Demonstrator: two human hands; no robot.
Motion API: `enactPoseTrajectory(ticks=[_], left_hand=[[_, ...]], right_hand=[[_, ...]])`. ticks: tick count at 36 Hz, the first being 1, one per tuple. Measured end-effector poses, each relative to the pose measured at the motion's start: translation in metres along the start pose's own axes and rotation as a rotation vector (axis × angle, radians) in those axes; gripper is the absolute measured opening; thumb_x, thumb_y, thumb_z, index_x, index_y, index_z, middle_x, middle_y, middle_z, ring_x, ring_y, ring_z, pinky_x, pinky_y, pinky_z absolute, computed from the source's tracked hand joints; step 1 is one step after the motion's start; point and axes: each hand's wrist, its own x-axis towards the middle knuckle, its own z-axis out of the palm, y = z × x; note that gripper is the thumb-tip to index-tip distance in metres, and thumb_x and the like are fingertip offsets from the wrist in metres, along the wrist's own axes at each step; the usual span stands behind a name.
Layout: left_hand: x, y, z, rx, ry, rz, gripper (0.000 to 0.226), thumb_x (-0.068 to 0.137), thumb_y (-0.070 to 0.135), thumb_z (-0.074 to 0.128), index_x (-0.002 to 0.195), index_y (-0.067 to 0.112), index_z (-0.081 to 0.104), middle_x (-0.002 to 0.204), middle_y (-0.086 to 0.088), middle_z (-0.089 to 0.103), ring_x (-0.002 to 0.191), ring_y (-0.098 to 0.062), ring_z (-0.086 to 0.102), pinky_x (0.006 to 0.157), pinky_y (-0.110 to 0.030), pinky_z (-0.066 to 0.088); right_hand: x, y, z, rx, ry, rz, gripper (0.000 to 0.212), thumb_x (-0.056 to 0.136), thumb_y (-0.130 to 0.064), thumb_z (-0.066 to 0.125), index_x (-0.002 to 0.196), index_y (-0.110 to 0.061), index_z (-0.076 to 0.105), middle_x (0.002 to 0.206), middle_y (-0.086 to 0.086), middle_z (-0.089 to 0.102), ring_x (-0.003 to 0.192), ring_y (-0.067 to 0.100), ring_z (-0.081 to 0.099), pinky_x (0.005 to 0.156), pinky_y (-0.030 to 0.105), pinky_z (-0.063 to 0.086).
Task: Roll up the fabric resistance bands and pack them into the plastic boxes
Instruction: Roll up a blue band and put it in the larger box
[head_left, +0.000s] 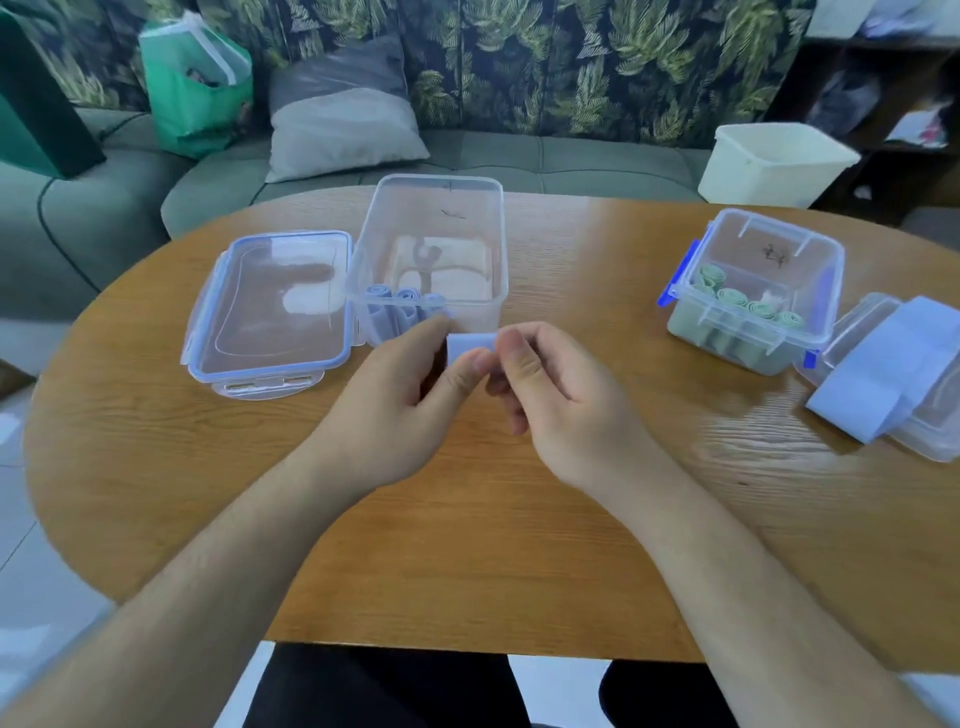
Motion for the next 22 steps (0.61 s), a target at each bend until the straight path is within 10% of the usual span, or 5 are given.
enactPoseTrajectory(ticks=[9,22], left_hand=[[-0.006,0.012,0.017,-0.22,0.075,-0.044,0.041,0.099,0.047,0.051,0.081,0.01,0.057,0.06,0.003,0.039,0.056,-0.011,0.037,0.051,-0.029,0.031],[-0.008,0.009,0.018,-0.329,0.048,-0.104,0.044,0.093,0.056,0.051,0.098,0.014,0.063,0.067,0.001,0.048,0.062,-0.019,0.045,0.057,-0.04,0.038]], right_hand=[[-0.001,0.001,0.008,0.002,0.158,-0.022,0.025,0.108,-0.026,0.046,0.087,-0.025,0.06,0.058,-0.028,0.057,0.056,-0.004,0.054,0.065,0.026,0.038],[0.003,0.005,0.003,0.015,0.109,-0.005,0.027,0.094,-0.047,0.048,0.094,-0.024,0.061,0.061,-0.027,0.056,0.058,0.0,0.049,0.064,0.03,0.037]])
